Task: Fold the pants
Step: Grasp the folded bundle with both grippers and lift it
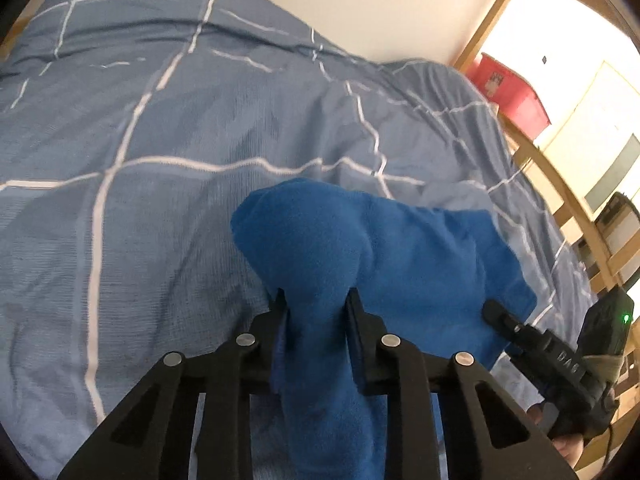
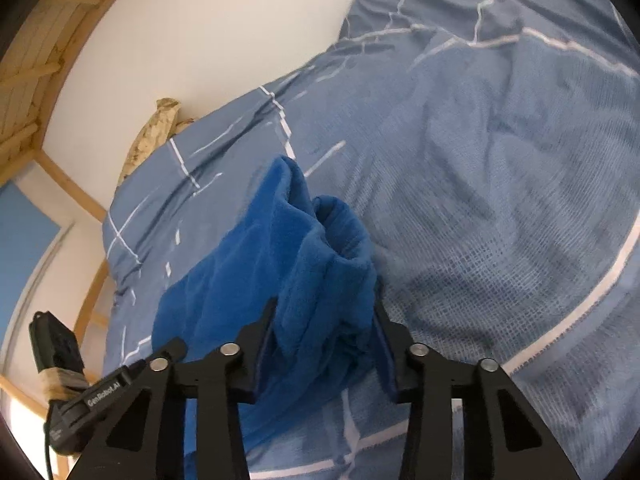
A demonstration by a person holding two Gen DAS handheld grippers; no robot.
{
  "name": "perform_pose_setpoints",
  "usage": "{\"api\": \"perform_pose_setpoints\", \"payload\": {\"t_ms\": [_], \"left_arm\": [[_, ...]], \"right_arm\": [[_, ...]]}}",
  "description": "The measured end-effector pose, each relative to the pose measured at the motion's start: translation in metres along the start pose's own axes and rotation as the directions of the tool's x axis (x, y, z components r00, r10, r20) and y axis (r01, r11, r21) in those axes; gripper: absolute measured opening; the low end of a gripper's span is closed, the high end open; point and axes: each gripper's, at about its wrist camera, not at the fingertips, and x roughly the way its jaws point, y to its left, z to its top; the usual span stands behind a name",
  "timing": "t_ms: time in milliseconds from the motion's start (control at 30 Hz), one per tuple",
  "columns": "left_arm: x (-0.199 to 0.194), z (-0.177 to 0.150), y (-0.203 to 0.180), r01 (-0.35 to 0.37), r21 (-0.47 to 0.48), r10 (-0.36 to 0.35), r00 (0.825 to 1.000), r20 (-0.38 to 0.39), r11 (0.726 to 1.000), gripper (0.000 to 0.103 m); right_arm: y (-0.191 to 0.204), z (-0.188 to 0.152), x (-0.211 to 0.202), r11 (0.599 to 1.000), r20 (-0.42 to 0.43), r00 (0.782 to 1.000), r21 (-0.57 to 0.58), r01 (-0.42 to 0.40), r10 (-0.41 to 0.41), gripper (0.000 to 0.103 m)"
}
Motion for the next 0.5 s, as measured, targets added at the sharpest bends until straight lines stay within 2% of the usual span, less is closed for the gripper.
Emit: {"api": "perform_pose_setpoints", "payload": {"t_ms": [133,300,500], "left_arm": [[-0.030,0.001,-0.004,-0.008,0.019,0.007,0.999,0.043,1.000,0.024],[-0.079,-0.001,0.003,-0.036,0.048,0.032,0.996,0.089,0.998,0.024],[-0.151,-0.008,0.036,-0.101,0.059,0.091,0.985,0.148,0.993,0.024]], "right_arm": [[0.021,-0.001,-0.021,0.998,0.033,0.999,-0.063,0.020,-0.018,0.033],[0.054,-0.012,-0.049,0.994,0.045,0.999,-0.107,-0.013,0.018,0.033],[0.104,-0.043,-0.076,0.985,0.052,0.996,-0.163,-0.063,0.072,0.033]]}}
